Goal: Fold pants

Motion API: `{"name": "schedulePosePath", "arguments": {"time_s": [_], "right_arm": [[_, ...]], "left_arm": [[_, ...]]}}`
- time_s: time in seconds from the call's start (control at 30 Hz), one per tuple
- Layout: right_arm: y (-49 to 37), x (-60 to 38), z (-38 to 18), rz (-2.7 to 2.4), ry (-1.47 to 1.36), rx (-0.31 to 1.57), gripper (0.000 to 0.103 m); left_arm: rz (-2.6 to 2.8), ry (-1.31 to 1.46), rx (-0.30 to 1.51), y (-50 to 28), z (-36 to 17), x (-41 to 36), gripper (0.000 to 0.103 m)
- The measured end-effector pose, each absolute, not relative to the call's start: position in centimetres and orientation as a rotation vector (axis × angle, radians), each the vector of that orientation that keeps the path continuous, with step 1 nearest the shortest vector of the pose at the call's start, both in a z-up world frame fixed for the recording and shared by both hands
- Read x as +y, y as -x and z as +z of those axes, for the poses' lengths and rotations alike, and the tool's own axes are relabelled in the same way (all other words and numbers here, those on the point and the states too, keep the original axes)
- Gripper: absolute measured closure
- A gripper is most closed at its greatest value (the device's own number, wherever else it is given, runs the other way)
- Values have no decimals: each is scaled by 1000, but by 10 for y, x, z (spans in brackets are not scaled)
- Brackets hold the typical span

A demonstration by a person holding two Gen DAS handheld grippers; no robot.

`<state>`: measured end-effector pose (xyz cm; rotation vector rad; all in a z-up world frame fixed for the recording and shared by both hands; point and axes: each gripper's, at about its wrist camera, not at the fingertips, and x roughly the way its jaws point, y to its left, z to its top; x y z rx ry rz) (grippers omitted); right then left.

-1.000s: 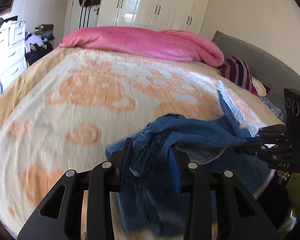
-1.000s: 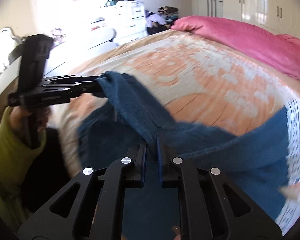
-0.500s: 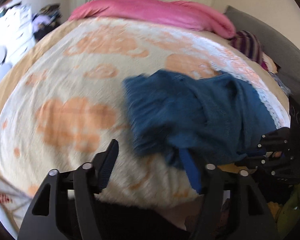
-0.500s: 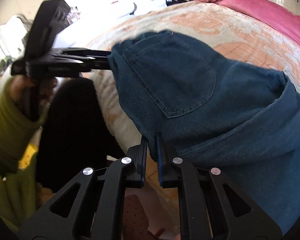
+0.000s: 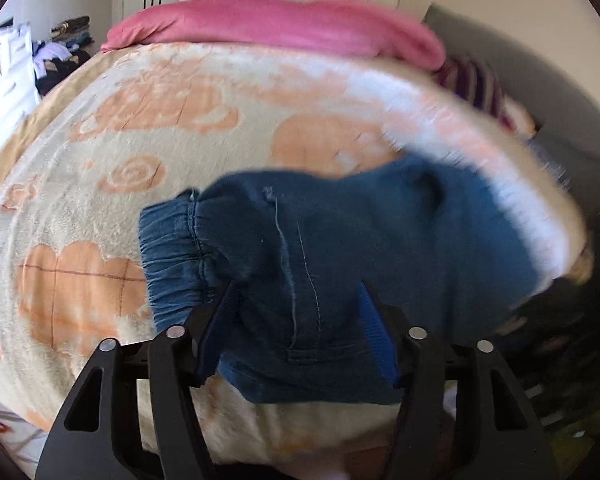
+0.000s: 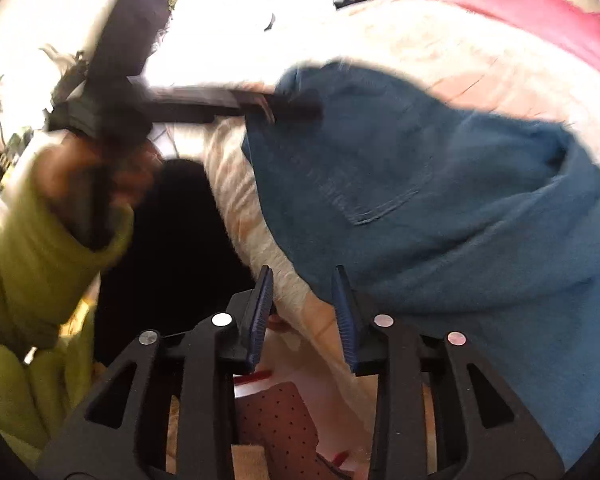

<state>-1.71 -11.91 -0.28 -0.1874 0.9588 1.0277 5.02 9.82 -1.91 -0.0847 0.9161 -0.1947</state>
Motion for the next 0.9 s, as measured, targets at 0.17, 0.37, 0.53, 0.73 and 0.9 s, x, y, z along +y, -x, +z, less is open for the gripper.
{"name": "schedulePosePath", "arguments": {"time_s": [0.17,0.37,0.53,0.73,0.9], "right_arm": [[-19,-113,4,921,190,904,66],[-44,-102,-44,831,248,1017,64],[-44,-125,-16,847,174,953,55],[-82,-183,23,667,92,834,40],[-133,-208,35,528,69,832,33]], "left_arm": [[-192,104,912,-51,-26,101,44],[-198,128,899,-49,-27,98,43],[-192,166,848,-43,-11,102,43],[-189,117,723,-21,42,92,35],[-307,104,746,-33,45,56,34]]}}
